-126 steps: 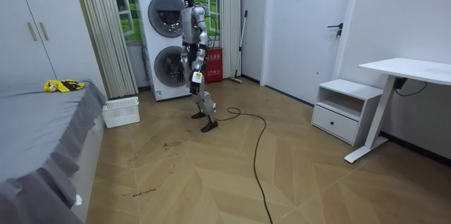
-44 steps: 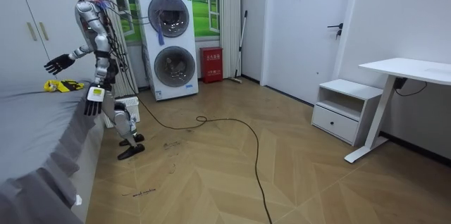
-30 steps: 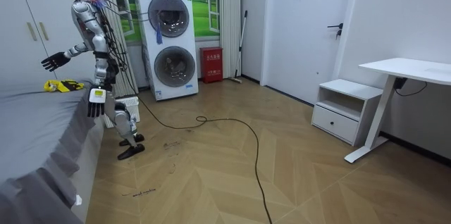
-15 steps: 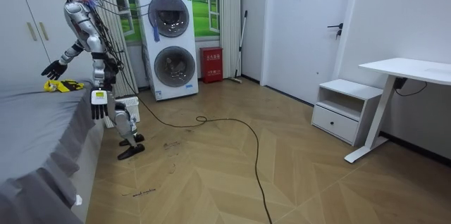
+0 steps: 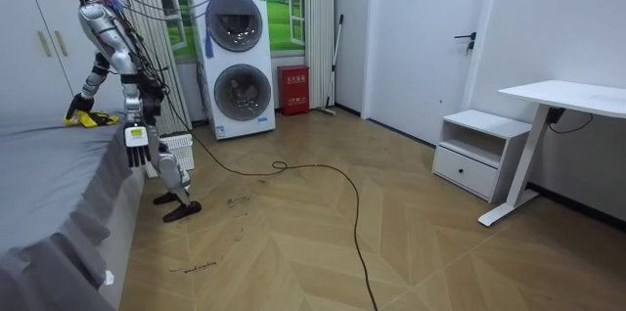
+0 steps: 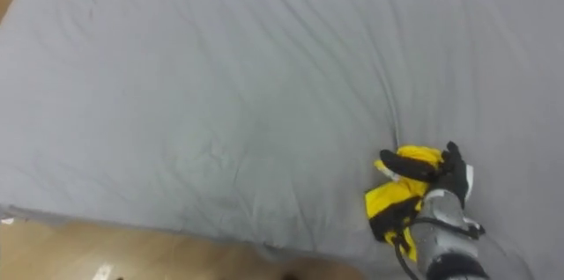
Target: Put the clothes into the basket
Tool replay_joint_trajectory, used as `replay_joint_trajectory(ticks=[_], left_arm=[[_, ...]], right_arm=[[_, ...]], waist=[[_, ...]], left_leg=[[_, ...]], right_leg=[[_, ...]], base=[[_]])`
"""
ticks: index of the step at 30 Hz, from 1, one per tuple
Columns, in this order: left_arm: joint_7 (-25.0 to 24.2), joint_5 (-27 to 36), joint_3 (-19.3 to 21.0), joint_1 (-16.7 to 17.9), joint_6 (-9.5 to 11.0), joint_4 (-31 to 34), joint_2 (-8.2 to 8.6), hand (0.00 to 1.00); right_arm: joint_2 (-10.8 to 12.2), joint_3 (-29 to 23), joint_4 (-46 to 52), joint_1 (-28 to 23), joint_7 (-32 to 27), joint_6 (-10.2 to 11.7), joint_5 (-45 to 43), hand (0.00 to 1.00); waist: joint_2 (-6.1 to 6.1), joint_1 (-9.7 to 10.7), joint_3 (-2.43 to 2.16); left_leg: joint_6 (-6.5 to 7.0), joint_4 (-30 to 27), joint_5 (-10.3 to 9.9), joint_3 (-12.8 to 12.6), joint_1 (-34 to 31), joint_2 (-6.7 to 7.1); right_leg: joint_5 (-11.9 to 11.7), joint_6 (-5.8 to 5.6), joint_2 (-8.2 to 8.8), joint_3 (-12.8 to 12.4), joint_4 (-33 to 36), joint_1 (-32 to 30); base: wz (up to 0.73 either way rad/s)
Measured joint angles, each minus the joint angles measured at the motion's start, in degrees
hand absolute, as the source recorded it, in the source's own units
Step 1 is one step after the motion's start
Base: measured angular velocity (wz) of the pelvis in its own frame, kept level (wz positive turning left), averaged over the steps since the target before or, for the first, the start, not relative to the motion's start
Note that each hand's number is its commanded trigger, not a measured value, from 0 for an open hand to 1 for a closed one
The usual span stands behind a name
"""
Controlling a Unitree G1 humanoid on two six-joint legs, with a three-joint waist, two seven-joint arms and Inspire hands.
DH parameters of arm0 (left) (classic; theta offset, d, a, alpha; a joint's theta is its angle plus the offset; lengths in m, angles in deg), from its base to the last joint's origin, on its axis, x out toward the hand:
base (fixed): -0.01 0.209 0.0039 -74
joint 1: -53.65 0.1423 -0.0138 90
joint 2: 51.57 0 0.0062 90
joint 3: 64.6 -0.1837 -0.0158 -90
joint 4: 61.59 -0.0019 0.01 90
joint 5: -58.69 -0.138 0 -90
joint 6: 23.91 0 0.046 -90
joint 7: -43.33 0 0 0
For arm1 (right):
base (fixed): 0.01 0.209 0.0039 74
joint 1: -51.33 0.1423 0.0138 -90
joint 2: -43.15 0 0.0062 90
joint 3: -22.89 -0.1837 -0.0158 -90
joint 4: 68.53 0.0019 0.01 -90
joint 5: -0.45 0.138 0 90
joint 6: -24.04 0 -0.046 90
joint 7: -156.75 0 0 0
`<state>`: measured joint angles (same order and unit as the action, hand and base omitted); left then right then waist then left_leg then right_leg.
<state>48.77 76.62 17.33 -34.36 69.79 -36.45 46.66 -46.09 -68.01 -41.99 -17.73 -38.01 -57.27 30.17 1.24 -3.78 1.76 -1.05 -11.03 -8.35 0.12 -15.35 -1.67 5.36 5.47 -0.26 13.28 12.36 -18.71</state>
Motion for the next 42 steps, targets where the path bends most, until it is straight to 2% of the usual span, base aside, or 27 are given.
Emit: replay_joint_trajectory(ticks=[1, 2, 7, 8, 9, 12, 15, 17, 21, 26, 28, 38, 42], left_arm=[[0.0, 0.0, 0.0, -0.1, -0.1, -0.4, -0.15, 0.0], [0.0, 0.0, -0.1, -0.1, -0.1, -0.5, -0.18, 0.0], [0.1, 0.2, -0.1, -0.1, -0.4, -0.9, -0.06, 0.0], [0.3, 0.4, -0.1, -0.2, -0.3, -0.9, -0.02, 0.0], [0.3, 0.5, -0.1, -0.2, -0.3, -1.0, -0.02, 0.0], [0.4, 0.6, -0.1, -0.3, -0.4, -1.2, -0.11, 0.0], [0.4, 0.6, -0.1, -0.3, -0.8, -1.3, -0.47, 0.0], [0.4, 0.5, 0.0, -0.3, -1.0, -1.3, -0.78, 0.0], [0.4, 0.5, 0.0, -0.4, -1.0, -1.1, -0.87, 0.0], [0.4, 0.6, -0.4, -0.8, -1.1, -1.3, -0.92, 0.0], [0.4, 0.6, -0.5, -1.2, -1.2, -1.7, -0.92, 0.0], [0.4, 0.8, -2.2, -1.2, -1.1, -1.7, -1.51, 0.0], [0.4, 1.8, -2.2, -1.0, -1.2, -1.7, -1.48, 0.0]], right_arm=[[-0.1, 0.8, -1.0, 0.2, 0.2, 0.0, -0.5, 0.0], [-0.3, 1.3, -1.7, 0.2, 0.7, 0.0, -0.6, 0.0], [-0.7, 1.9, -5.6, 0.5, 1.2, 0.0, -1.8, 0.0], [-0.7, 2.1, -5.9, 0.1, 1.3, 0.1, -2.7, 0.53], [-0.6, 2.2, -6.3, -0.1, 1.3, 0.1, -3.3, 1.0], [-0.6, 4.2, -8.4, -0.7, 1.6, 0.0, -7.1, 1.0], [-0.7, 4.2, -9.4, -1.8, 1.6, -0.1, -8.8, 1.0], [-0.9, 4.1, -10.7, -2.3, 1.7, -0.9, -9.3, 1.0], [-0.8, 4.2, -11.3, -3.3, 1.8, -1.7, -9.7, 1.0], [0.0, 4.7, -12.1, -3.7, 3.2, -4.6, -9.7, 1.0], [0.6, 4.8, -12.2, -3.9, 3.4, -5.1, -9.8, 1.0], [1.0, 5.8, -11.4, -3.8, 2.7, -5.1, -7.2, 1.0], [1.0, 5.3, -10.5, -3.9, 2.4, -6.3, -4.2, 1.0]], waist=[[-0.08, 0.3, 0.02], [-0.01, 0.4, 0.07], [0.33, 0.1, 0.08], [0.36, 0.1, 0.09], [0.36, 0.1, 0.08], [0.54, 0.3, -0.02], [0.92, 0.3, -0.34], [1.21, 0.4, -0.52], [1.24, 0.5, -0.54], [1.24, 0.4, -0.55], [1.26, 0.4, -0.54], [1.34, 0.8, -0.56], [1.37, 1.0, -0.54]], left_leg=[[0.0, 0.5, 0.1, -1.4, 0.1, -0.24], [0.11, 0.5, 0.1, -1.8, 0.1, -0.28], [0.61, 0.2, 0.4, -1.7, -0.1, 0.72], [0.72, 0.0, 0.5, -1.7, -0.2, 0.84], [0.74, -0.1, 0.6, -1.7, -0.2, 0.88], [0.84, -0.6, 0.7, -1.7, -0.5, 0.97], [0.84, -0.9, 0.7, -1.6, -0.8, 1.0], [0.85, -1.1, 0.7, -1.6, -1.0, 0.99], [0.84, -1.1, 0.6, -1.6, -1.0, 0.96], [0.84, -0.9, 0.6, -1.6, -1.3, 0.93], [0.84, -0.7, 0.6, -1.9, -1.3, 0.91], [0.85, -0.5, 0.6, -2.9, -0.8, 0.85], [0.85, -0.3, 0.6, -2.9, 0.2, 0.86]], right_leg=[[0.0, -0.01, -0.15, 0.2, 0.0, 0.2], [0.0, -0.02, -0.12, 0.5, 0.0, 0.3], [0.2, -0.3, 0.47, 1.0, -0.6, 0.8], [0.2, -0.32, 0.56, 1.0, -0.7, 0.8], [0.2, -0.32, 0.59, 1.0, -0.7, 0.8], [0.3, -0.46, 0.77, 1.3, -0.6, 1.0], [0.3, -0.52, 0.79, 1.5, -0.7, 1.0], [0.3, -0.51, 0.79, 1.7, -0.9, 1.1], [0.3, -0.51, 0.74, 1.9, -1.2, 1.2], [0.3, -0.5, 0.7, 2.2, -1.7, 1.2], [0.3, -0.5, 0.71, 2.2, -1.7, 1.2], [0.3, -0.55, 0.73, 1.8, -1.5, 1.3], [0.3, -0.59, 0.71, 1.7, -1.7, 2.2]], base=[[0.17], [0.19], [0.15], [0.05], [0.04], [0.07], [0.08], [0.04], [0.0], [0.03], [-0.02], [-0.03], [-0.02]])
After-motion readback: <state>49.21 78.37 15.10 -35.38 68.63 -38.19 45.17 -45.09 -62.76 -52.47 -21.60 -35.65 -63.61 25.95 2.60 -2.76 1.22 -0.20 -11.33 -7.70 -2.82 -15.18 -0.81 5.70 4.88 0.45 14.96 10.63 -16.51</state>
